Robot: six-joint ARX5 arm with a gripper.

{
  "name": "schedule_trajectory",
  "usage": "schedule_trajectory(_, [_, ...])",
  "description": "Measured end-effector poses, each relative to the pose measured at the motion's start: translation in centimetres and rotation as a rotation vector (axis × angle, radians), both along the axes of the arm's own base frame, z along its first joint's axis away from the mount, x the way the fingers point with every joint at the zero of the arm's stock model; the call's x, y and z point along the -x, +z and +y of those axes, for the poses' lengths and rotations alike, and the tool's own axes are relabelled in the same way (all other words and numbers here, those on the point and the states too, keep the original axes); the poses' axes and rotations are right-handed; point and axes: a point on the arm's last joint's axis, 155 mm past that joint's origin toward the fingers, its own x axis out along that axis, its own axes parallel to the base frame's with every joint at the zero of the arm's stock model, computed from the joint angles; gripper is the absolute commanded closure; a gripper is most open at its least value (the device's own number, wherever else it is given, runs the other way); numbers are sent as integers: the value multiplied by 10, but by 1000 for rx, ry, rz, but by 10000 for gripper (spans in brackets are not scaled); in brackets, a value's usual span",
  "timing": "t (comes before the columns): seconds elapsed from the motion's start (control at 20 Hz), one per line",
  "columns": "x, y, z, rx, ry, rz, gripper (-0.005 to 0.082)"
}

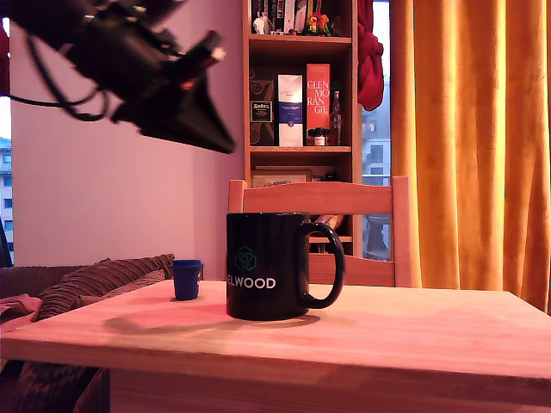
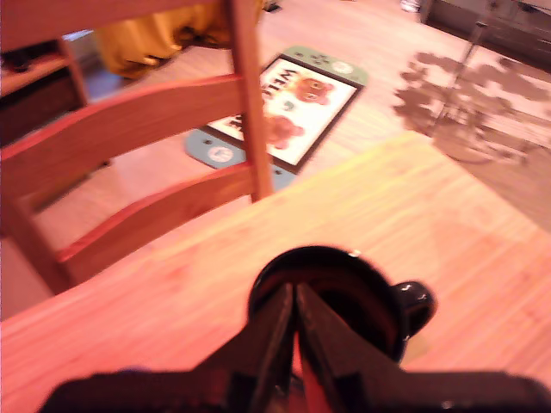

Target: Pick up the coffee capsules on the table and drop them inside the coffee cup

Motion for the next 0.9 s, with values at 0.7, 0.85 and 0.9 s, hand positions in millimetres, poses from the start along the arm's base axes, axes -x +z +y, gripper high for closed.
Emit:
schedule_trajectory(0.7, [27,-74,74,14,185,-11,789])
schedule_trajectory(0.85, [34,-88,79,2,187,12,789])
schedule_trajectory(0.9, [33,-87,79,4,187,9,789])
